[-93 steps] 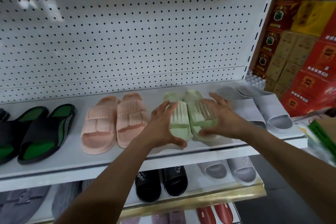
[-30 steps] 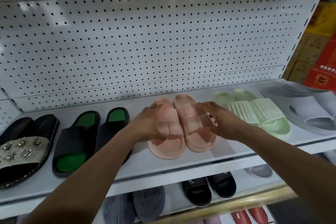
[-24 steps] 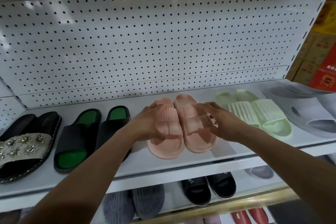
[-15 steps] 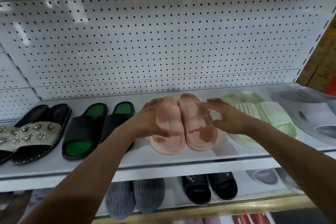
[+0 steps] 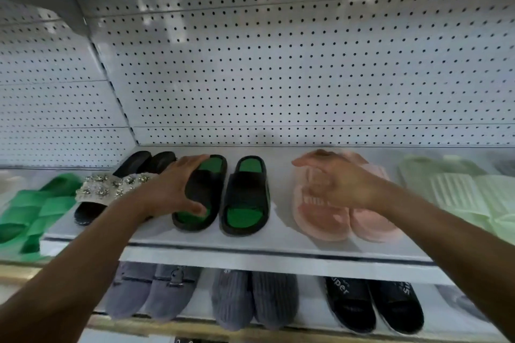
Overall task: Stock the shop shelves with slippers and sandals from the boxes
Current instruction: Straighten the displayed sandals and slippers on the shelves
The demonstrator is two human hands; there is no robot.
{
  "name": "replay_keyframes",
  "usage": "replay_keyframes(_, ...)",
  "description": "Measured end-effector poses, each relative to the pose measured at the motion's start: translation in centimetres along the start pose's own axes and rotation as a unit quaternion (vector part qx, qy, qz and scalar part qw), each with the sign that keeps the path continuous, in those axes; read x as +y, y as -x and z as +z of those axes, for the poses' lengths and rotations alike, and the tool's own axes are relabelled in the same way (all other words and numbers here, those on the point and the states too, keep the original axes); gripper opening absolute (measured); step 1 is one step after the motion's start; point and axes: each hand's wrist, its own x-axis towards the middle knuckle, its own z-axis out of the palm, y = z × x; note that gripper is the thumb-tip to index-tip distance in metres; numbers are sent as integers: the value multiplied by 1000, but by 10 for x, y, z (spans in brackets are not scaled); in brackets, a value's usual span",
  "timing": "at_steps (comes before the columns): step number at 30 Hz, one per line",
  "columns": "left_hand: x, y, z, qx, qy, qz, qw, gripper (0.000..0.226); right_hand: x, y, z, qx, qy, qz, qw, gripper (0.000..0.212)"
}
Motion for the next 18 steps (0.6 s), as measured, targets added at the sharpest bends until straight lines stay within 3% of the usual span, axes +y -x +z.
replay_keyframes(3, -20, -13, -2, -33, -54, 4, 998, 121, -32, -28, 28, -41, 34, -4, 999, 74)
replay_keyframes(7, -35, -25, -2, -53, -105, 21, 993, 105, -60, -65, 65, -104, 141, 51, 983, 97)
replay_keyframes(13, -52, -38, -7, -12, -57, 78, 995, 90, -74, -80, 79, -75, 51, 82, 992, 82)
replay_keyframes(18, -57, -41, -9, -14, -44, 108, 993, 86, -80, -77, 85, -53, 43, 97, 993, 86)
